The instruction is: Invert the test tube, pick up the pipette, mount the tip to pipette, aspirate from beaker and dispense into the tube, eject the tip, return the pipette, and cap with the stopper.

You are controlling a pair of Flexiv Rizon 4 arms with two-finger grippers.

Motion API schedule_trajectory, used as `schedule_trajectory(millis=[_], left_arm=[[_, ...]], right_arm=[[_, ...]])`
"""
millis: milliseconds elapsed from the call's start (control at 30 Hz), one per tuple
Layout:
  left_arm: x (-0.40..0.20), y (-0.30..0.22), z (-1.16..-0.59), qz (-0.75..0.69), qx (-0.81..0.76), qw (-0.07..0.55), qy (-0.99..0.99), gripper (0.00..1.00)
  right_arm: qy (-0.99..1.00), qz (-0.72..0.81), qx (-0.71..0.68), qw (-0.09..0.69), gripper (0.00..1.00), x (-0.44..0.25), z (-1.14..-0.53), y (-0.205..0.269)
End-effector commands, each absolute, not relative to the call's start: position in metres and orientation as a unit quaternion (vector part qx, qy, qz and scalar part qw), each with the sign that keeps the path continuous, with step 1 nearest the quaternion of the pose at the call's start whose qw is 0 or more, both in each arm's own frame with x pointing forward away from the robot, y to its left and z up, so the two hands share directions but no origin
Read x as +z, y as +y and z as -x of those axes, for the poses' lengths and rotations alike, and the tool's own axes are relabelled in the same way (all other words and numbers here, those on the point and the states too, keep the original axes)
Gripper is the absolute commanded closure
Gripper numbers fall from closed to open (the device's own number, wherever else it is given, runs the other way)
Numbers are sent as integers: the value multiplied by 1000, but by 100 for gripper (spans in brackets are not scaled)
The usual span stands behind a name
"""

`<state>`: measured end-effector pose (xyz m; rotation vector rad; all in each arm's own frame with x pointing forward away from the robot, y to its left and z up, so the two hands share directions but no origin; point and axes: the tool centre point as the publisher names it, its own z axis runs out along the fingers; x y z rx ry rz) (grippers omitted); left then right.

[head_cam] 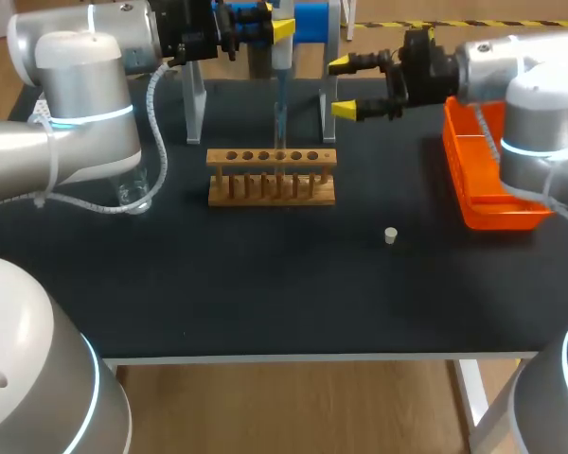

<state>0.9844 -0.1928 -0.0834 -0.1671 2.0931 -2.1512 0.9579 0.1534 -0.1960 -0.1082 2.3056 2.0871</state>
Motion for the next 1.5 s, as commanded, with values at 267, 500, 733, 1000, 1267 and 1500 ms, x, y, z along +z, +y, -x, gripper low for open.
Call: schedule_trajectory(millis=[267, 500, 733, 1000, 1267, 1500], left_arm=[[-83, -193, -984, 56, -713, 68, 695, 100], [-83, -193, -984, 56, -713, 68, 695, 100], [-83, -193, -984, 56, -713, 68, 695, 100], [-83, -193, -984, 56, -713, 68, 695, 100], [-83, -193, -984, 56, -713, 68, 695, 100], [-83, -193, -984, 56, -713, 68, 695, 100]], right_arm=[[766, 25, 642, -9, 0, -249, -982, 196], [785, 26, 619, -7, 0, -272, -986, 218], [800, 20, 600, 5, 0, -282, -992, 236], [817, 10, 576, 26, 0, -295, -996, 251], [832, 15, 553, 51, 0, -303, -996, 259], [839, 0, 540, 69, 0, -311, -997, 261]])
